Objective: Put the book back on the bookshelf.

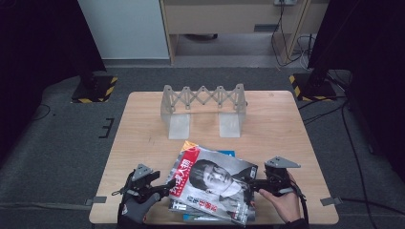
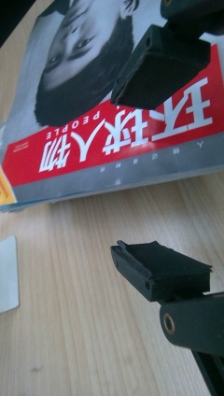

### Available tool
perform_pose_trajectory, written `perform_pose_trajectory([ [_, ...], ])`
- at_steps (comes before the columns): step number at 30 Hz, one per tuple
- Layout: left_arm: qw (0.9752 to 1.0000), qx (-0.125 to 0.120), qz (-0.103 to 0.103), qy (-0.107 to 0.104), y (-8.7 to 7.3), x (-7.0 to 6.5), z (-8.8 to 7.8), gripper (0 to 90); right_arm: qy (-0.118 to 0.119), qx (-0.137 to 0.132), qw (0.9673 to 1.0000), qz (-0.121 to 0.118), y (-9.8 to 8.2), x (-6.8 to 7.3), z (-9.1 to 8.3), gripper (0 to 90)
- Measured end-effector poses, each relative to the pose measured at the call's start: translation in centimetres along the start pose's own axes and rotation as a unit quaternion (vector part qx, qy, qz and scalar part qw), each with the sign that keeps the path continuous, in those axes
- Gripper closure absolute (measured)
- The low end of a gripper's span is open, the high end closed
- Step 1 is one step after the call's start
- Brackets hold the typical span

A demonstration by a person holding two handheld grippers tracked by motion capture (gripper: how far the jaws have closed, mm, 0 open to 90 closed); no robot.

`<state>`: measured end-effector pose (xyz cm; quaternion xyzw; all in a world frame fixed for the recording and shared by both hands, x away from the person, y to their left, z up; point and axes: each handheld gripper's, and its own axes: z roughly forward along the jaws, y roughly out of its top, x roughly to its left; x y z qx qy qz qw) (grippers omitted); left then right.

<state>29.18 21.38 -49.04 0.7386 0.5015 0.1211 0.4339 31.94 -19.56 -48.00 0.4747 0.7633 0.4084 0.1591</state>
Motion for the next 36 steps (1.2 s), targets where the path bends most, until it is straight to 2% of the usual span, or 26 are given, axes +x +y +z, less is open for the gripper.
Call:
perform_pose_trajectory([
  [3,0.9999,0.009,0.005,-0.002,-0.1,-0.2,0.3,22.0,0.010,0.005,0.9999,0.000,-0.1,0.5,0.4,6.3],
  [6,0.9998,0.014,-0.008,-0.013,-0.2,0.0,0.7,20.9,0.019,0.010,0.9998,-0.005,-0.2,1.4,1.0,6.3],
  [11,0.9995,0.020,-0.013,-0.020,-0.2,0.1,1.0,18.9,0.027,0.020,0.9993,-0.015,-0.5,2.3,1.5,6.0],
  [16,0.9989,0.026,-0.015,-0.037,-0.1,0.1,1.5,16.9,0.022,0.019,0.9992,-0.027,-0.6,2.9,1.9,4.8],
  [19,0.9975,0.034,-0.023,-0.057,0.0,0.0,2.0,16.8,0.025,0.011,0.9994,-0.024,-0.9,2.9,2.2,3.9],
  [20,0.9975,0.034,-0.023,-0.057,0.0,0.0,2.0,16.8,0.025,0.011,0.9994,-0.024,-0.9,2.9,2.2,3.9],
  [21,0.9964,0.039,-0.028,-0.069,0.0,0.0,2.2,16.8,0.025,0.011,0.9994,-0.023,-0.9,2.9,2.2,3.8],
  [24,0.9942,0.051,-0.042,-0.085,0.0,0.0,2.5,16.6,0.027,0.005,0.9995,-0.016,-1.0,3.0,2.4,3.3],
  [27,0.9934,0.055,-0.042,-0.091,0.0,-0.2,2.4,17.3,0.028,0.002,0.9995,-0.015,-1.1,3.0,2.4,3.2],
  [28,0.9933,0.055,-0.041,-0.093,0.1,-0.4,2.3,20.6,0.028,0.002,0.9995,-0.016,-1.1,2.9,2.5,3.1],
  [31,0.9962,0.047,-0.026,-0.069,0.2,-1.1,1.7,26.7,0.030,-0.002,0.9995,-0.011,-1.2,2.9,2.5,3.0],
  [36,0.9965,0.033,-0.035,-0.068,0.3,-1.0,0.9,35.7,0.030,-0.003,0.9994,-0.016,-1.2,2.9,2.6,2.3],
])
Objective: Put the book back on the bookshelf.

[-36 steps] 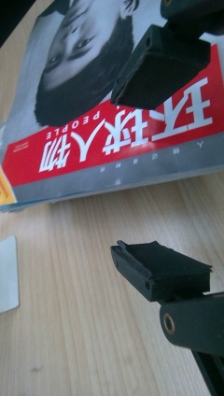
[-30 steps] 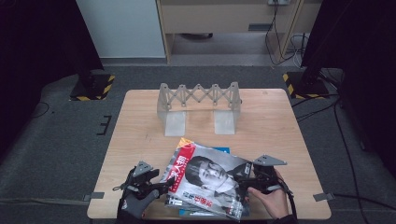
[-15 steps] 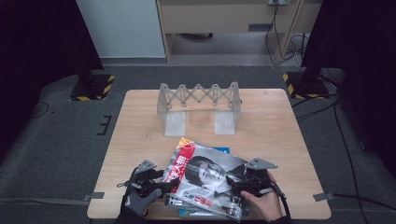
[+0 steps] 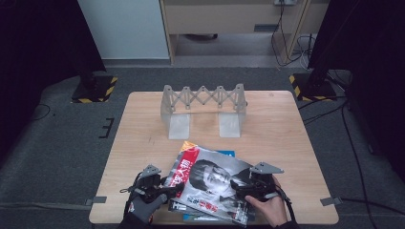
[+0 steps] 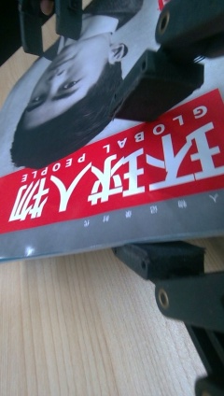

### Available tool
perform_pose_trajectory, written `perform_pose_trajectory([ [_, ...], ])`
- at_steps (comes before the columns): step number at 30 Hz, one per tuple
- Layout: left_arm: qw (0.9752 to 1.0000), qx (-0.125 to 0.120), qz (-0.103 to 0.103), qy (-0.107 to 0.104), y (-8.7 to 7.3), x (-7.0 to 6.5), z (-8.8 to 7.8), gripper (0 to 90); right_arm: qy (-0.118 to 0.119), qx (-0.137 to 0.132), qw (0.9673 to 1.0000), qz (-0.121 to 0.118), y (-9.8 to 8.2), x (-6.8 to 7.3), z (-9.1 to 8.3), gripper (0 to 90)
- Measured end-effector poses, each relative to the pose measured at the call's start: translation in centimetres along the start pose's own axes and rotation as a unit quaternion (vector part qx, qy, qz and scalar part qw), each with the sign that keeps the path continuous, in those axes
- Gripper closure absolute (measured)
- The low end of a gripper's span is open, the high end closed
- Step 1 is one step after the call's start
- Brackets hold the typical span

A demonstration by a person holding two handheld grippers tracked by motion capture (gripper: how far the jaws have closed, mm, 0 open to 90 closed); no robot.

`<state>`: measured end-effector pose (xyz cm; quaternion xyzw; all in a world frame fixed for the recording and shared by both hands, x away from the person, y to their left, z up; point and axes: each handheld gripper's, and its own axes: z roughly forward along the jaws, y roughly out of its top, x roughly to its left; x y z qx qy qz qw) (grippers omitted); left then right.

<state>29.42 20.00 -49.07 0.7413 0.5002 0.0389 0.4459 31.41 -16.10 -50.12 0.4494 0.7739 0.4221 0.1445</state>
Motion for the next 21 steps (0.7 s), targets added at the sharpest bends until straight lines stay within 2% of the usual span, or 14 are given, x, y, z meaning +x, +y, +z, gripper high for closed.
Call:
perform_pose_trajectory([
  [3,0.9999,-0.010,0.001,-0.006,0.0,0.0,-0.4,38.5,-0.001,-0.001,1.0000,0.001,0.0,0.0,0.0,2.2],
  [5,0.9993,-0.030,-0.006,-0.023,0.2,0.0,-0.8,40.1,0.000,-0.003,1.0000,0.000,0.0,0.1,0.1,2.3],
  [6,0.9993,-0.030,-0.006,-0.023,0.2,0.0,-0.8,40.4,0.000,-0.002,1.0000,-0.003,0.0,0.1,0.1,2.3],
  [9,0.9979,-0.045,0.000,-0.047,0.5,0.0,-1.0,40.1,-0.001,-0.006,1.0000,-0.007,0.0,0.3,0.2,2.3],
  [13,0.9973,-0.036,0.017,-0.061,1.1,-0.6,-0.4,39.7,-0.001,-0.009,0.9999,-0.012,0.0,0.4,0.3,2.3],
  [15,0.9972,-0.037,0.017,-0.063,1.2,-0.8,-0.3,41.6,-0.001,-0.012,0.9998,-0.014,0.0,0.5,0.3,2.3],
  [17,0.9973,-0.025,0.017,-0.066,1.5,-1.0,0.1,41.6,0.001,-0.011,0.9998,-0.015,0.0,0.5,0.4,2.3],
  [19,0.9979,-0.018,0.015,-0.061,1.5,-1.1,0.5,47.3,0.001,-0.013,0.9998,-0.018,0.0,0.6,0.4,2.4],
  [20,0.9978,-0.017,0.009,-0.064,1.6,-1.0,0.5,47.3,0.001,-0.013,0.9998,-0.018,0.0,0.6,0.4,2.4],
  [21,0.9976,-0.016,0.001,-0.068,1.8,-0.9,0.6,51.0,0.002,-0.013,0.9997,-0.019,0.0,0.6,0.4,2.2],
])
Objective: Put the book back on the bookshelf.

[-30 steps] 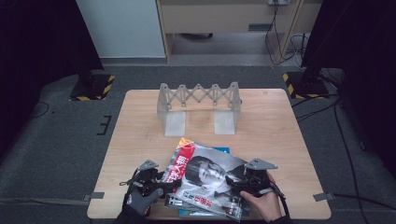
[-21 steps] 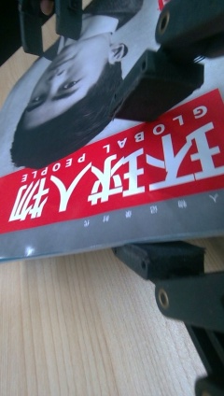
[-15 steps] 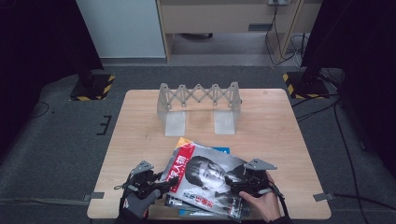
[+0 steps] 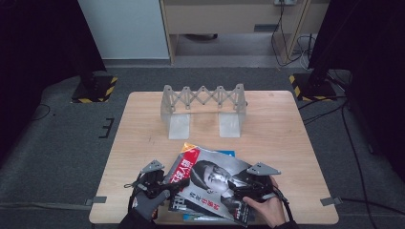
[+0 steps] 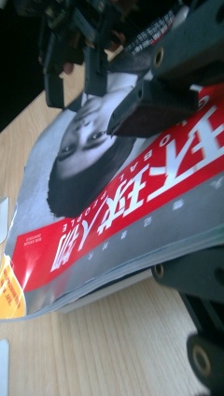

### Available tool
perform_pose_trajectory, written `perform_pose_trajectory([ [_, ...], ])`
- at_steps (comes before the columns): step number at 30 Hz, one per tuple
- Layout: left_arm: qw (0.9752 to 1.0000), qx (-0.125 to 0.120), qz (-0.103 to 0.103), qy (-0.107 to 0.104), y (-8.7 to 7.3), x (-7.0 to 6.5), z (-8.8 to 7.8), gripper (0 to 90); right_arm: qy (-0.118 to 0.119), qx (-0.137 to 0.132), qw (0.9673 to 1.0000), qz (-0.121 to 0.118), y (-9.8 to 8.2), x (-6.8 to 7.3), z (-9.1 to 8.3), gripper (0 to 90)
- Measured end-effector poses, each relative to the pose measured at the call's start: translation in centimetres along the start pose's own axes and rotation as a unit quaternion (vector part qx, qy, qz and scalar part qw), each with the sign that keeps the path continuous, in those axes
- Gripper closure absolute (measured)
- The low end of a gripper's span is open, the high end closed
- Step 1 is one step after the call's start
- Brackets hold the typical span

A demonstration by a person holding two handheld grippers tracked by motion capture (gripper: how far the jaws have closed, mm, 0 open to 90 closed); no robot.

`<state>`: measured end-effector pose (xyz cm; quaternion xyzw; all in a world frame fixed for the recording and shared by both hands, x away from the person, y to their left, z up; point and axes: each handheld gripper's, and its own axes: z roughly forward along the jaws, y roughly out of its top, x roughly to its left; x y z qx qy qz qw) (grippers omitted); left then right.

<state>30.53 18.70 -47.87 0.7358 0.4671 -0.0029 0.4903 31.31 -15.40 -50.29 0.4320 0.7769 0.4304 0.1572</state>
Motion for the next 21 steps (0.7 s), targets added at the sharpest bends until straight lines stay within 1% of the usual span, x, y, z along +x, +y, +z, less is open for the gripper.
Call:
perform_pose_trajectory([
  [2,1.0000,0.002,-0.001,0.001,0.1,0.0,0.0,51.6,0.000,0.000,1.0000,0.002,0.0,0.0,0.0,2.0],
  [4,1.0000,0.001,-0.002,0.003,0.1,-0.1,0.0,56.1,0.001,0.001,1.0000,0.002,0.0,0.0,0.0,1.9],
  [5,0.9999,0.001,-0.006,0.008,0.1,-0.1,0.0,56.1,0.000,0.001,1.0000,0.002,0.0,0.0,0.0,1.8],
  [7,0.9999,-0.003,-0.007,0.008,0.2,-0.1,-0.1,60.0,-0.003,0.005,1.0000,0.003,0.1,0.0,-0.1,1.8],
  [8,0.9998,-0.007,-0.016,0.007,0.3,-0.1,-0.2,63.5,-0.004,0.008,1.0000,0.001,0.2,0.0,-0.2,2.9],
  [9,0.9998,-0.007,-0.016,0.007,0.3,-0.1,-0.2,65.4,-0.004,0.008,1.0000,0.001,0.2,0.0,-0.2,2.9],
  [10,0.9997,-0.012,-0.019,0.006,0.4,-0.1,-0.3,65.4,-0.006,0.008,0.9999,0.001,0.3,0.0,-0.2,3.9],
  [11,0.9996,-0.016,-0.023,0.002,0.6,-0.2,-0.4,69.6,-0.012,0.005,0.9999,0.004,0.4,-0.2,-0.5,5.0],
  [13,0.9995,-0.018,-0.025,-0.001,0.8,-0.2,-0.5,72.9,-0.012,0.004,0.9999,0.004,0.5,-0.4,-0.6,5.2],
  [14,0.9994,-0.023,-0.028,-0.004,1.0,-0.3,-0.6,74.9,-0.018,-0.003,0.9998,0.013,0.6,-0.9,-0.9,5.5],
  [15,0.9992,-0.025,-0.029,-0.007,1.1,-0.4,-0.7,74.9,-0.018,-0.003,0.9998,0.013,0.6,-0.9,-0.9,5.5],
  [16,0.9990,-0.030,-0.033,-0.010,1.4,-0.5,-0.8,76.9,-0.025,-0.008,0.9994,0.020,0.7,-1.4,-1.3,5.5],
  [18,0.9987,-0.033,-0.035,-0.014,1.6,-0.6,-0.8,77.9,-0.028,-0.009,0.9993,0.023,0.7,-1.6,-1.4,5.5],
  [20,0.9985,-0.037,-0.037,-0.018,1.9,-0.7,-0.9,79.6,-0.039,-0.014,0.9988,0.026,0.8,-2.2,-1.7,5.5],
  [21,0.9983,-0.040,-0.037,-0.021,2.2,-0.8,-1.0,81.0,-0.050,-0.017,0.9981,0.032,0.9,-2.8,-2.0,5.4],
])
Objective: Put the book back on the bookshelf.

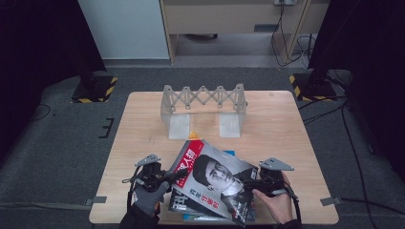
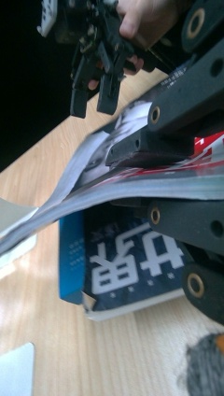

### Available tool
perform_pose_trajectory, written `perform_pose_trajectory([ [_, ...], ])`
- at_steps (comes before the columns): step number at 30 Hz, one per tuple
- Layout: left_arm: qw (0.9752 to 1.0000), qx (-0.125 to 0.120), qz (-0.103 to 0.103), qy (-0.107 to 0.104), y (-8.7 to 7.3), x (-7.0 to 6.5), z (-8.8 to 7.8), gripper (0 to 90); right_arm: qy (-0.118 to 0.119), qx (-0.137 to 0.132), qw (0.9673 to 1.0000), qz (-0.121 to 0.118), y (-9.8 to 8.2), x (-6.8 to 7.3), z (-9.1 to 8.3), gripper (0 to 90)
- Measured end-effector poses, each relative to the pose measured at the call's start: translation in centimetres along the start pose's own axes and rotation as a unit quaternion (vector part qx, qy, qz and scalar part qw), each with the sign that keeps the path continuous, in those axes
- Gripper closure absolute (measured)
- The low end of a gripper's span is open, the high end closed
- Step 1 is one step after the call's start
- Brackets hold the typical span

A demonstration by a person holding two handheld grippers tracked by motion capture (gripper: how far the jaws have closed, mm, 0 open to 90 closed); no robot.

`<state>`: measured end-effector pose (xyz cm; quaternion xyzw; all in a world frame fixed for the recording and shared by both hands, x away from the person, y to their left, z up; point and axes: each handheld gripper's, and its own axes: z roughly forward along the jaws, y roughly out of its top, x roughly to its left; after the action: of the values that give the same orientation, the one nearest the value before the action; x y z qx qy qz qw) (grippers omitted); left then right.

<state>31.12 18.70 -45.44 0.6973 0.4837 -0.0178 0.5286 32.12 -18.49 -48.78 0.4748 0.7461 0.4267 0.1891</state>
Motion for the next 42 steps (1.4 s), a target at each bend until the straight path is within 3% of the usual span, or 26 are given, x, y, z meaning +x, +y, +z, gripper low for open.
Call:
perform_pose_trajectory([
  [3,0.9999,-0.012,-0.004,-0.011,0.7,-0.3,-0.3,83.6,-0.012,-0.005,0.9999,0.004,0.1,-0.6,-0.3,5.3],
  [6,0.9990,-0.035,-0.005,-0.027,1.7,-0.7,-0.9,85.8,-0.034,-0.012,0.9991,0.020,0.0,-2.3,-0.7,5.1],
  [12,0.9977,-0.060,0.003,-0.032,3.1,-1.6,-1.7,86.5,-0.062,-0.009,0.9976,0.030,-0.2,-3.7,-0.9,5.0],
  [22,0.9940,-0.100,0.030,-0.033,6.1,-3.2,-3.4,86.6,-0.100,0.017,0.9947,0.019,-0.8,-5.4,-0.5,4.8],
  [26,0.9908,-0.122,0.056,-0.017,7.9,-4.3,-4.9,86.6,-0.116,0.039,0.9924,0.012,-1.2,-6.1,0.0,4.3],
  [32,0.9870,-0.143,0.074,0.003,9.2,-4.9,-6.2,86.6,-0.129,0.050,0.9904,0.009,-1.5,-6.9,0.3,4.0],
  [33,0.9848,-0.153,0.080,0.018,9.8,-5.0,-6.7,86.6,-0.133,0.052,0.9897,0.006,-1.7,-7.3,0.2,4.0],
  [34,0.9848,-0.153,0.080,0.018,9.8,-5.0,-6.7,86.6,-0.133,0.052,0.9897,0.006,-1.7,-7.3,0.2,4.0],
  [36,0.9815,-0.171,0.079,0.032,10.8,-4.9,-7.5,86.5,-0.138,0.058,0.9887,0.012,-1.9,-7.9,0.2,4.0],
  [37,0.9815,-0.171,0.079,0.032,10.8,-4.9,-7.5,86.6,-0.138,0.058,0.9887,0.012,-1.9,-7.9,0.2,4.0],
  [42,0.9755,-0.201,0.075,0.047,12.3,-4.4,-8.7,86.6,-0.144,0.071,0.9869,0.008,-2.2,-8.5,0.5,3.5],
])
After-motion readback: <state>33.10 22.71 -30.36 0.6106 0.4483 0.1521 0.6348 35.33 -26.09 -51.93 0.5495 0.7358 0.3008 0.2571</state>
